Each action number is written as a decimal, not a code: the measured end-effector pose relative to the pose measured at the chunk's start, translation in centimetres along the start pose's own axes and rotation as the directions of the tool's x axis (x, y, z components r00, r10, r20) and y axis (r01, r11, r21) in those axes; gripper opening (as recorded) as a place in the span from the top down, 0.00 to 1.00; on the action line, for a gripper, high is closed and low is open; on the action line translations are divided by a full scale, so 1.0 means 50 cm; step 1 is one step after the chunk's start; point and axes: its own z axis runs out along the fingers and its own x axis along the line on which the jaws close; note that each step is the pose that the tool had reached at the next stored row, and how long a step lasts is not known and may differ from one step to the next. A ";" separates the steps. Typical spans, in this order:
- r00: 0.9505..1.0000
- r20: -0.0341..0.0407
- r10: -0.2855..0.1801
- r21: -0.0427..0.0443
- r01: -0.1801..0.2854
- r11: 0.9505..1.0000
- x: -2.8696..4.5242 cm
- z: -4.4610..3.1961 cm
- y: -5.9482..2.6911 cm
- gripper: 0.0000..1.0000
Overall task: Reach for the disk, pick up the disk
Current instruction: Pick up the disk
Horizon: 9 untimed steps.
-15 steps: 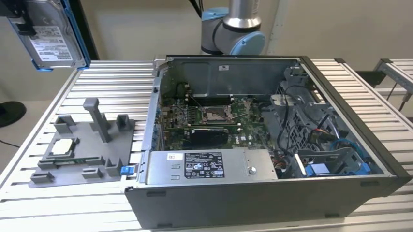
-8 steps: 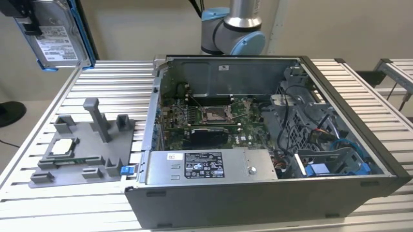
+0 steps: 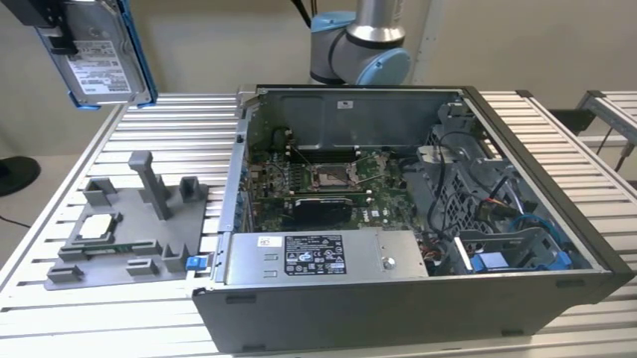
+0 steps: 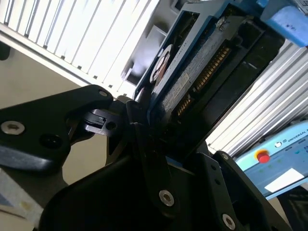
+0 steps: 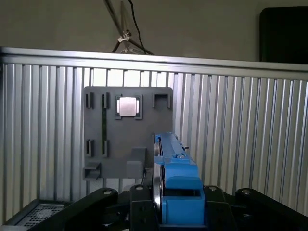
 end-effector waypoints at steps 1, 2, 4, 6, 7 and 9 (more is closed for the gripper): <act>1.000 0.000 0.000 0.000 0.000 1.000 0.000 0.000 -0.004 1.00; 1.000 0.000 0.000 0.000 0.000 1.000 0.000 0.000 -0.008 1.00; 1.000 0.000 0.000 0.000 0.000 1.000 0.001 0.000 -0.016 1.00; 1.000 0.000 0.000 0.000 0.000 1.000 0.001 -0.001 -0.024 1.00; 1.000 0.000 0.000 0.000 0.000 1.000 0.001 -0.001 -0.028 1.00; 1.000 0.000 0.000 0.000 0.000 1.000 0.001 -0.001 -0.036 1.00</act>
